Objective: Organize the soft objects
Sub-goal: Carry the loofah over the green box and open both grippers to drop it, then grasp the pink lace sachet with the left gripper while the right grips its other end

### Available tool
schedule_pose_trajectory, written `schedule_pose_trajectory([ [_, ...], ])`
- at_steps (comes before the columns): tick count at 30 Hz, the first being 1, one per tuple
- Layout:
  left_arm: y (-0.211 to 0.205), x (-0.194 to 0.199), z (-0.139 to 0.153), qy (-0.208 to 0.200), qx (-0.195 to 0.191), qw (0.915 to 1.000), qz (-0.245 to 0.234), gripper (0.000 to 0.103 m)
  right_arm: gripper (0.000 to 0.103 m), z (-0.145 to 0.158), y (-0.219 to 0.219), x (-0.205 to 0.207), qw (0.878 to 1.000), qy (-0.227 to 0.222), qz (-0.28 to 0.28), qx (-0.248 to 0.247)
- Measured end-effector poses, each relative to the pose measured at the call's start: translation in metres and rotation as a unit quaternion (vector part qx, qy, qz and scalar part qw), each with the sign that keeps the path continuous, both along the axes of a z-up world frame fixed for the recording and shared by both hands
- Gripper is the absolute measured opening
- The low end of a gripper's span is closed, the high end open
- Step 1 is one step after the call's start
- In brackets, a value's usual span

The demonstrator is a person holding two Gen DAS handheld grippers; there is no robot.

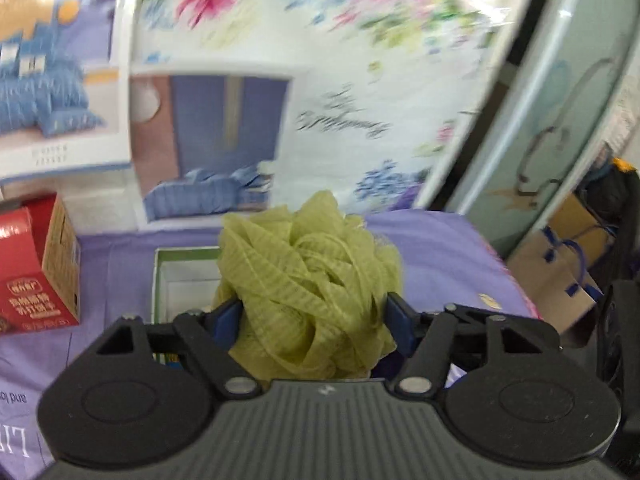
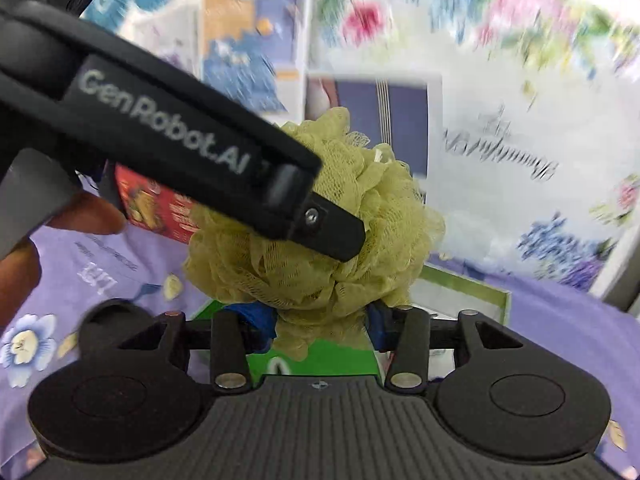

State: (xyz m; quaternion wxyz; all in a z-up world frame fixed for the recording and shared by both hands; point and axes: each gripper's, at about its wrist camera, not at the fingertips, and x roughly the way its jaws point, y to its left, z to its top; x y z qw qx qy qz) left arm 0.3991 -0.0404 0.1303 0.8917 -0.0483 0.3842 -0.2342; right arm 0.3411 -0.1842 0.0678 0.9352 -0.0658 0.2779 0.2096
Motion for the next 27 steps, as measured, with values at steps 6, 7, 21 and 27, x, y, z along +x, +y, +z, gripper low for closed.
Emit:
schedule_pose_trajectory([
  [6, 0.023, 0.055, -0.045, 0.05, 0.021, 0.9962, 0.068, 0.077, 0.031, -0.037, -0.005, 0.032, 0.998, 0.055, -0.025, 0.014],
  [7, 0.029, 0.056, -0.046, 0.046, 0.02, 0.9955, 0.08, 0.078, 0.031, -0.037, -0.01, 0.03, 0.998, 0.051, -0.029, 0.019],
  [21, 0.075, -0.072, 0.001, -0.033, 0.017, 0.9977, 0.057, 0.082, 0.034, 0.027, -0.041, -0.099, 0.991, -0.059, -0.073, 0.1],
  [27, 0.102, -0.156, -0.011, -0.04, 0.033, 0.9973, 0.051, 0.083, 0.035, 0.02, -0.029, -0.173, 0.987, -0.075, -0.075, 0.119],
])
